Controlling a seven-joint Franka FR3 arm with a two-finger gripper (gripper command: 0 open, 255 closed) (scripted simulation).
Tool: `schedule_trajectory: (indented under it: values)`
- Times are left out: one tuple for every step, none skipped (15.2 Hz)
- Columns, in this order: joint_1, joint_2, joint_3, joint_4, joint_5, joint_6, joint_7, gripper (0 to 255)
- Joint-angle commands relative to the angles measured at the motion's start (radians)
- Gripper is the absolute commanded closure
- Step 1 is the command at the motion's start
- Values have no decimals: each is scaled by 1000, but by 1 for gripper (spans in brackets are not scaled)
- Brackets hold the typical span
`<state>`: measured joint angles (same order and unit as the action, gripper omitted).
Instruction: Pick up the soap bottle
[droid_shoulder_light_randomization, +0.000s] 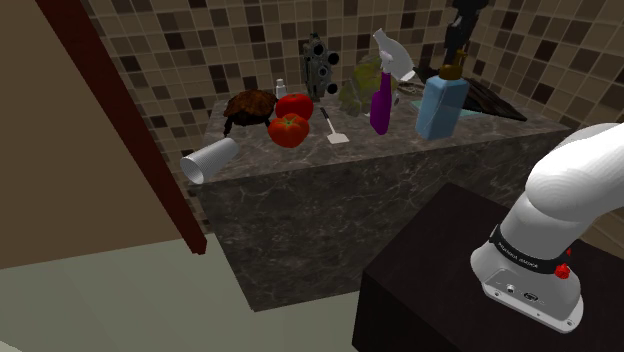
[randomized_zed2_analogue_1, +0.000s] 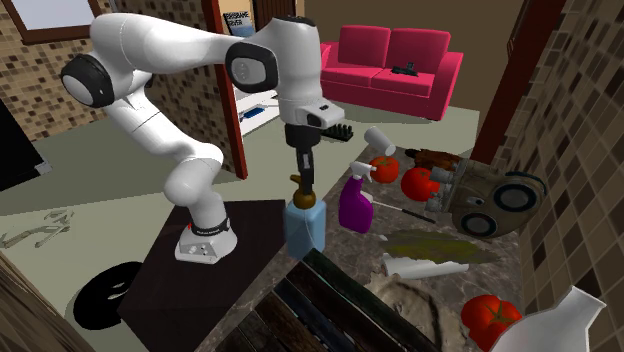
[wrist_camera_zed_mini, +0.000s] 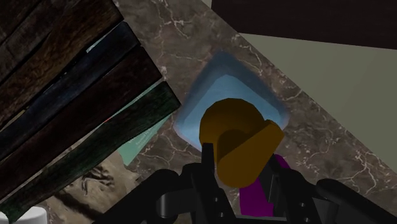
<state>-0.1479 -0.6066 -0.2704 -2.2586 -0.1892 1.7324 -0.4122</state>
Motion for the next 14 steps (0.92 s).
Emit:
schedule_trajectory:
  values:
    - [1, 4, 2, 28, 2, -23, -3, 255]
    - [2, 6, 3, 43, 4, -36, -4, 255]
    - [3, 9, 4, 58, 5, -49, -5, 255]
    - [3, 12, 6, 73, 7, -62, -6, 255]
    - [4, 15, 7, 89, 8, -74, -7, 255]
    - [5, 18, 8, 105, 9, -87, -8, 255]
    - [6, 21, 9, 121, 11, -100, -9, 255]
    - [7, 25, 10, 137, 12, -112, -10, 255]
    - [7, 28, 11, 153, 14, -125, -11, 255]
    - [8, 32, 12, 170, 15, -138, -12, 255]
    - [9, 36, 13, 187, 16, -150, -13, 255]
    - [10, 41, 14, 204, 18, -163, -15, 255]
    - [10, 45, 14, 221, 19, -176, -16, 255]
    - [11, 46, 15, 223, 19, -178, -16, 255]
